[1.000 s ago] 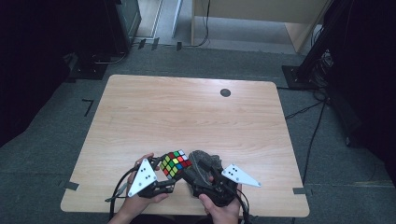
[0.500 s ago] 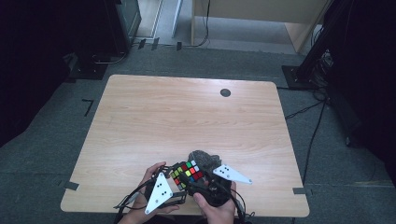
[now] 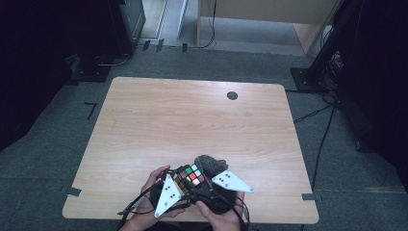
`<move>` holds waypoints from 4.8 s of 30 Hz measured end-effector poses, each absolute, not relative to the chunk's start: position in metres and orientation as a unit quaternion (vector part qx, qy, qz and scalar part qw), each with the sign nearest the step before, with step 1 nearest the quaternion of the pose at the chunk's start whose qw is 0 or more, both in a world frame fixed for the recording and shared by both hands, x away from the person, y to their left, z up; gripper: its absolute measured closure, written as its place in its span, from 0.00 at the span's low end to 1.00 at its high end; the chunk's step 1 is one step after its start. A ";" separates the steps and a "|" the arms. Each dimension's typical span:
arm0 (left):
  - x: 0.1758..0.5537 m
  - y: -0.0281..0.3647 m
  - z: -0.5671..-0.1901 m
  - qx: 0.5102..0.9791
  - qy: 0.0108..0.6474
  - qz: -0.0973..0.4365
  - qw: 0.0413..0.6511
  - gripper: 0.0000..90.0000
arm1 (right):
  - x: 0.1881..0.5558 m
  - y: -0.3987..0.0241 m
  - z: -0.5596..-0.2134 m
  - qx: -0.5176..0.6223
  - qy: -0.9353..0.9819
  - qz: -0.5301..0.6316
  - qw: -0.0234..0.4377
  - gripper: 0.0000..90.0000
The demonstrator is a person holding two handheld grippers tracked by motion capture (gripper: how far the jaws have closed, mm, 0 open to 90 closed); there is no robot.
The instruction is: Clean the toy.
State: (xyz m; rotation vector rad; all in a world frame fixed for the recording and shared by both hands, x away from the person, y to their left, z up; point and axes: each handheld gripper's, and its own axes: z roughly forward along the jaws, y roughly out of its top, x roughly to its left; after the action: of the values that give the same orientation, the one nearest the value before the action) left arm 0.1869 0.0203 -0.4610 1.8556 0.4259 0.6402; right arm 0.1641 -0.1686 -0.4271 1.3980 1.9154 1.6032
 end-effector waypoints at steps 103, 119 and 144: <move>0.182 0.021 -0.458 0.807 0.089 0.299 0.502 0.38 | 0.163 -0.168 -0.422 0.456 0.715 0.514 0.128 0.38; 0.218 0.071 -0.447 0.778 0.186 0.235 0.552 0.38 | 0.191 -0.216 -0.454 0.524 0.690 0.480 0.137 0.28; 0.220 0.071 -0.452 0.777 0.188 0.180 0.573 0.38 | 0.200 -0.190 -0.513 0.463 0.798 0.325 0.208 0.59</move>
State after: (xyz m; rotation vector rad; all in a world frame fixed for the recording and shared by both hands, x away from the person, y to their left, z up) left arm 0.2197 0.0708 -0.4523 1.8229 0.4411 0.4211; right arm 0.2000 -0.1903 -0.5127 1.2895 2.2216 0.9040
